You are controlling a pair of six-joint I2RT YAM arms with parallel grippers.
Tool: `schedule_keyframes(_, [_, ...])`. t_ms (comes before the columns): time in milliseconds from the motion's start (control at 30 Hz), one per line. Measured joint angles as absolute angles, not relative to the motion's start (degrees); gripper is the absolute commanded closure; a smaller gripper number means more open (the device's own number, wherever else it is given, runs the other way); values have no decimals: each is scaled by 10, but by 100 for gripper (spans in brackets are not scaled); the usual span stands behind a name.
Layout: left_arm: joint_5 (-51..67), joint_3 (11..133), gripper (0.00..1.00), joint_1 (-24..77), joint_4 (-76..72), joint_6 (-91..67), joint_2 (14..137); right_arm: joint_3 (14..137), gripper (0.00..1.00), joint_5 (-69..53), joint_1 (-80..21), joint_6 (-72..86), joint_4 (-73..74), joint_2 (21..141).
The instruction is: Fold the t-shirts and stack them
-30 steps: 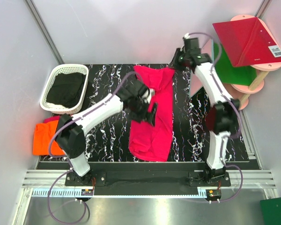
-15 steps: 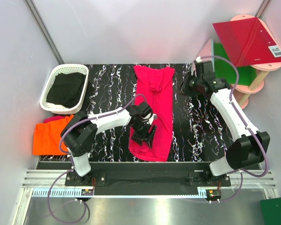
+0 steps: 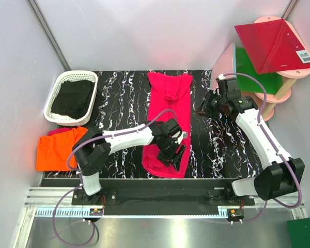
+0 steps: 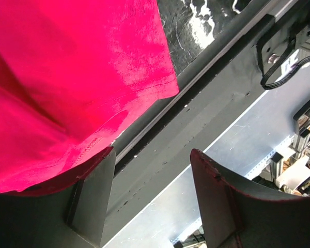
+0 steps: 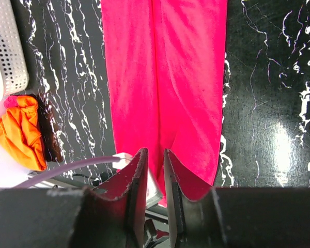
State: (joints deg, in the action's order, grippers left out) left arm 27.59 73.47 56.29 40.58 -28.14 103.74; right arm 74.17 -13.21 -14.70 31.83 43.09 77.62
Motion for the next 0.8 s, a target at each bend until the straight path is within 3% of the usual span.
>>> schedule_keyframes(800, [195, 749, 36, 557, 441, -294, 1114, 724, 73, -167, -147, 318, 431, 777])
